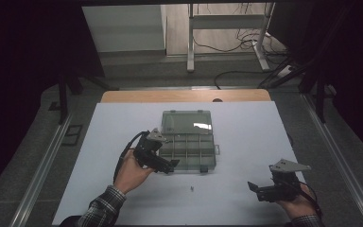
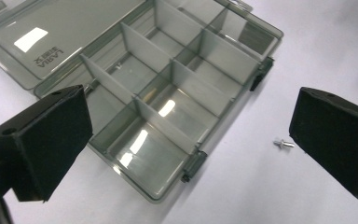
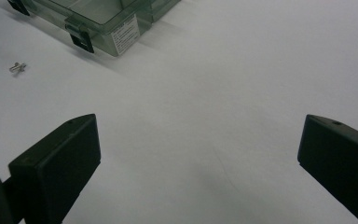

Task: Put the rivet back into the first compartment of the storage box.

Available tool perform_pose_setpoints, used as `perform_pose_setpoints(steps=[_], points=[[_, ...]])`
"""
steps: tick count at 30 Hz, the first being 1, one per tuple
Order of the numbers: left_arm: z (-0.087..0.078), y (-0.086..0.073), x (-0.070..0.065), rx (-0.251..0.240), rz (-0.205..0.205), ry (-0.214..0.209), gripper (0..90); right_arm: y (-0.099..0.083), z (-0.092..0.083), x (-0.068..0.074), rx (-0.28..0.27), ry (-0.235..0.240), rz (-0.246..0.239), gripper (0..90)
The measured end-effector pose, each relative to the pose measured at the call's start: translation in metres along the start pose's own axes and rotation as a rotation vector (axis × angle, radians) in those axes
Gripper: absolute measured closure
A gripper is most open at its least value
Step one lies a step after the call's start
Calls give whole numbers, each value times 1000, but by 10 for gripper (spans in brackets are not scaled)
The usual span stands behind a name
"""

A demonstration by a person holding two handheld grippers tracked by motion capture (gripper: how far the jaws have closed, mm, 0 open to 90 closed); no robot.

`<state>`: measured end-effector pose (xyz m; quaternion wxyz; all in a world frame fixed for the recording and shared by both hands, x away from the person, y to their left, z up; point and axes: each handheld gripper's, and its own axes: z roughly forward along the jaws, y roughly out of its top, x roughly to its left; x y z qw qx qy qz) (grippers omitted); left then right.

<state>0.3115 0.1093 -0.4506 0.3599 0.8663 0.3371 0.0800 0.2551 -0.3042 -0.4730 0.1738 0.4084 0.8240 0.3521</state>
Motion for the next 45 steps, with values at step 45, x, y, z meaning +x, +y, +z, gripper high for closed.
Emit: perform_pose_setpoints(steps=[45], points=[[25, -21, -58, 38, 72, -76, 0, 0, -1, 1, -7, 4, -7, 0]])
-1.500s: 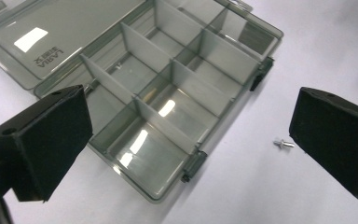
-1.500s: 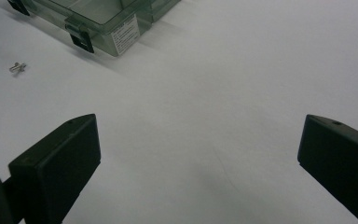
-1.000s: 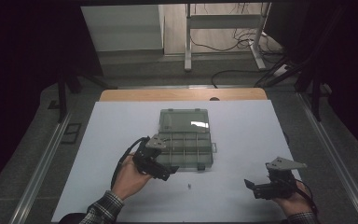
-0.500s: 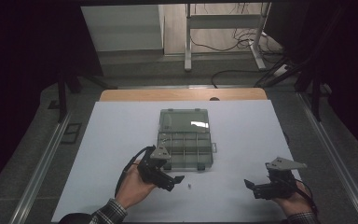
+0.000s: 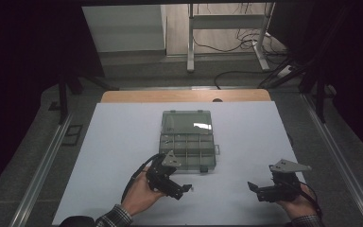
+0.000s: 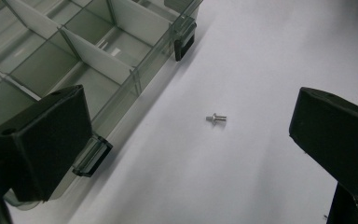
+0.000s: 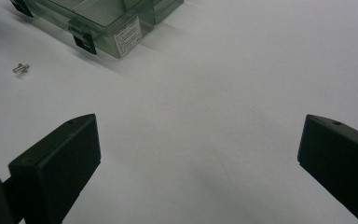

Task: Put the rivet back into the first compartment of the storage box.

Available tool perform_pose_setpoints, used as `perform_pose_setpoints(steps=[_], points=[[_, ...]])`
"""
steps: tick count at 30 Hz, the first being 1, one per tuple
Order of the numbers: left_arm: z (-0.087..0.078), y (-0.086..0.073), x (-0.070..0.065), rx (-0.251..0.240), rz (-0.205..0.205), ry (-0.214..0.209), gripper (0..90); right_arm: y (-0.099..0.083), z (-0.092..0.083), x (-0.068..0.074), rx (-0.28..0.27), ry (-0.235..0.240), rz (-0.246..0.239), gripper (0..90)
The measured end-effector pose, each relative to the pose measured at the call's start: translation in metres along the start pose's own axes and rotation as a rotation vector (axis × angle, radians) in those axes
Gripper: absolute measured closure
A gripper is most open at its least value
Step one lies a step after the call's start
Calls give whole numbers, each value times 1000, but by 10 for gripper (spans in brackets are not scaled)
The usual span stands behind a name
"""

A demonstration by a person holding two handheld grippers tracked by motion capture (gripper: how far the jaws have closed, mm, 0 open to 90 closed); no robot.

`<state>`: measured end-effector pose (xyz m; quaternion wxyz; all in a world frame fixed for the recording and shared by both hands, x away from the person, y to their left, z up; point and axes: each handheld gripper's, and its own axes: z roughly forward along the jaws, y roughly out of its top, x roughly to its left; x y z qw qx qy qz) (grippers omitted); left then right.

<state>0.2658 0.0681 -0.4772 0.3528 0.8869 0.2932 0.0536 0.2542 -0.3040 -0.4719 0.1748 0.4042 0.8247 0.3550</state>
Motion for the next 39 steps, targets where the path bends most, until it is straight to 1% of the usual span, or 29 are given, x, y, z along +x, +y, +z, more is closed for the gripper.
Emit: perform_pose_setpoints(steps=[2, 4, 5, 6, 7, 9, 10, 12, 13, 16, 19, 20, 22, 24, 25, 27, 28, 29, 31, 33, 37, 39], points=[[2, 0, 0, 2, -3, -22, 0, 0, 0, 0, 0, 0, 1, 0], [5, 0, -2, 26, 9, -17, 0, 0, 0, 0, 0, 0, 0, 0], [7, 1, -3, 30, 13, -15, 0, 0, 0, 0, 1, 0, -1, 0], [9, 1, -5, 27, 7, -13, 5, 0, 0, 0, 0, 1, -3, 0], [9, 1, -4, 47, 27, -13, 22, 0, 0, 0, 0, 1, -3, 0], [14, 2, -5, 65, 32, -4, 45, 0, 0, 0, 0, 1, 0, 0], [16, 2, -6, 74, 38, -2, 72, 0, 1, 0, 0, 1, 0, 0], [20, 2, -6, 82, 36, -14, 170, 0, 0, 0, 1, 1, 0, 0], [22, 2, -5, 99, 50, -20, 216, 0, 1, 0, 0, 1, -1, 0], [29, 1, -6, 126, 59, -32, 341, 0, 0, 0, 2, 0, -2, 0], [36, 2, -6, 142, 50, -52, 469, 0, 1, 0, 3, 2, -1, 0], [39, 2, -6, 142, 40, -60, 497, 0, 1, 0, 3, 2, -2, 0], [43, 3, -6, 149, 34, -76, 548, 0, 1, 0, 4, 2, -2, 0], [48, 2, -8, 151, 24, -80, 578, 0, 1, 0, 4, 2, -3, 0], [50, 2, -8, 166, 35, -84, 593, 0, 0, 0, 4, 2, -3, 0], [54, 2, -9, 170, 30, -80, 615, 0, 1, 0, 4, 2, -2, 0], [55, 1, -9, 184, 47, -74, 624, 0, 1, 0, 4, 2, -3, 0], [56, 1, -9, 187, 53, -66, 638, 0, 1, 0, 4, 3, -4, 0], [56, 1, -10, 182, 61, -49, 674, 0, 1, 0, 4, 3, -4, 0], [56, 0, -11, 181, 75, -35, 729, 0, 0, 0, 4, 2, -5, 0], [56, 1, -14, 190, 93, -18, 740, 0, 1, 0, 5, 3, -5, 0], [56, 1, -14, 189, 92, -20, 741, 0, 1, 0, 5, 3, -6, 0]])
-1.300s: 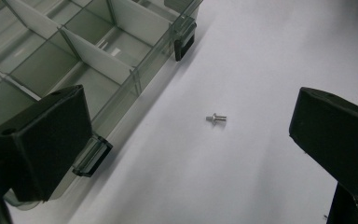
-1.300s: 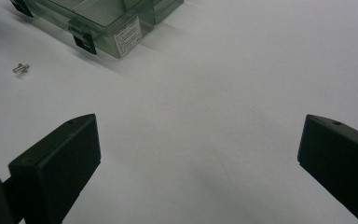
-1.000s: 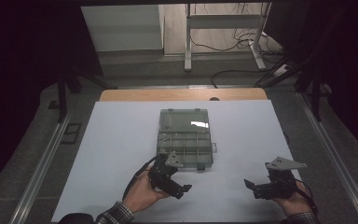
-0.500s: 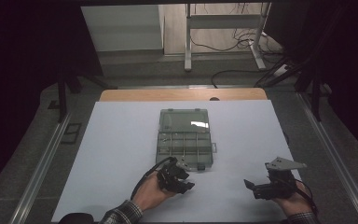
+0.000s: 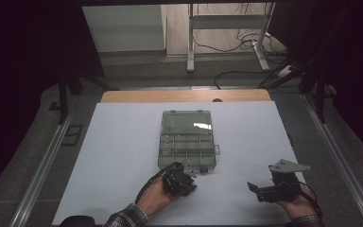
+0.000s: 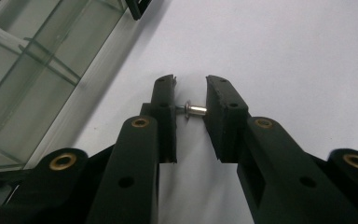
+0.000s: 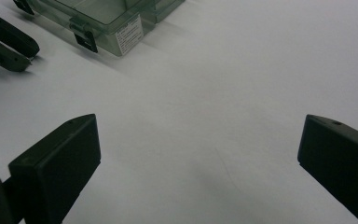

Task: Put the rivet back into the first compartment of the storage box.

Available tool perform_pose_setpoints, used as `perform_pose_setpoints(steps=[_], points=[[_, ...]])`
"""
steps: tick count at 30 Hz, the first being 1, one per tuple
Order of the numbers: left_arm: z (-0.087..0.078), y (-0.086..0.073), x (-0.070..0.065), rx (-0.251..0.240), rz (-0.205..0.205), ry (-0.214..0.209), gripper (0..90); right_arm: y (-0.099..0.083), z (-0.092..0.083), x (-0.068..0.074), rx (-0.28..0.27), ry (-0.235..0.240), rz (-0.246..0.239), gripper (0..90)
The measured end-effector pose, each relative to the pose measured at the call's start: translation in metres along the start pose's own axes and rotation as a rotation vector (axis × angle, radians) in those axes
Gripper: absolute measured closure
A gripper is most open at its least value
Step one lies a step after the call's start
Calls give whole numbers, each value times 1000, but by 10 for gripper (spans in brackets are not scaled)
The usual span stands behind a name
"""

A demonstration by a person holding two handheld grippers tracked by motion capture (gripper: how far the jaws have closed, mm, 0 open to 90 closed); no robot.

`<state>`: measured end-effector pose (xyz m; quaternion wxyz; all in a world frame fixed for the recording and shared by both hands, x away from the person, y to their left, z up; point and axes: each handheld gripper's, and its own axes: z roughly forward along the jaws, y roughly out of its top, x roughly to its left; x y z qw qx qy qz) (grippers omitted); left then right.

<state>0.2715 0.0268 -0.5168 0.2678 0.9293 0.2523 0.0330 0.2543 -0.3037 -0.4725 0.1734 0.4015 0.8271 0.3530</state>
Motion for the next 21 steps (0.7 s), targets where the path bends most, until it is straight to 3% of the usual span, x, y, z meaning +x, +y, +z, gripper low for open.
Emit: perform_pose_setpoints(steps=[13, 21], points=[[-9, 2, 4, -25, -45, -39, 740, 0, 0, 0, 1, 1, 1, 0], [-20, 4, 6, -36, -40, -37, 740, 0, 0, 0, -1, -1, 2, 0]])
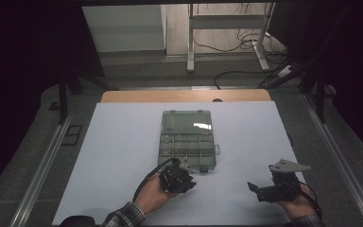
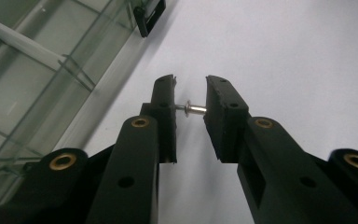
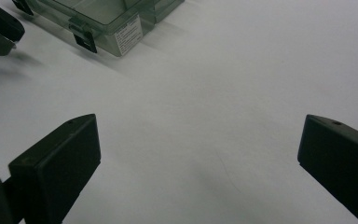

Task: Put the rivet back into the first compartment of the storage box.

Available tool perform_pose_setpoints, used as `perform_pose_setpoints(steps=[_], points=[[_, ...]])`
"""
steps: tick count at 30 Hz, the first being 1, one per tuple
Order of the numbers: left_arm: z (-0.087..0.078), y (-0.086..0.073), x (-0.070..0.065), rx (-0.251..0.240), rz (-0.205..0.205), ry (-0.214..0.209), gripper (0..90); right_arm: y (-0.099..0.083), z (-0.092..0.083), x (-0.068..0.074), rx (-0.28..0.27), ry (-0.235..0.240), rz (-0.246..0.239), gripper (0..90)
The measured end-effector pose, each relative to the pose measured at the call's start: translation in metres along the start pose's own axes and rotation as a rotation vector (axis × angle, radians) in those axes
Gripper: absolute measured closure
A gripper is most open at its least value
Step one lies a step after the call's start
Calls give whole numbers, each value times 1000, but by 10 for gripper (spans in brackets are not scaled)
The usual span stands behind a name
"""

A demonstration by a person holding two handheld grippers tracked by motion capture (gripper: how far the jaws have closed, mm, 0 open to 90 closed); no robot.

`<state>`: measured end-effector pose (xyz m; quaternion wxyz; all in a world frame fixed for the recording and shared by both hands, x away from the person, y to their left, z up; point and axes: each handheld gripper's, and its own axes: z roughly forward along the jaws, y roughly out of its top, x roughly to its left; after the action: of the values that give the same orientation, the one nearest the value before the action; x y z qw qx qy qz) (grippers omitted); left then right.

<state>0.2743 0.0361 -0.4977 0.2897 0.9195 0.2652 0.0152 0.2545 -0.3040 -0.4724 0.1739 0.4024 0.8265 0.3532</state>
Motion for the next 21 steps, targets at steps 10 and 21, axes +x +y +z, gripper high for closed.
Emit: perform_pose_setpoints(steps=[10, 21], points=[[-14, 4, 4, -21, -17, -15, 740, 0, 0, 0, 2, 0, 3, 0], [-30, 9, 9, -47, -41, -26, 740, 0, 0, 0, 0, -2, 5, 0]])
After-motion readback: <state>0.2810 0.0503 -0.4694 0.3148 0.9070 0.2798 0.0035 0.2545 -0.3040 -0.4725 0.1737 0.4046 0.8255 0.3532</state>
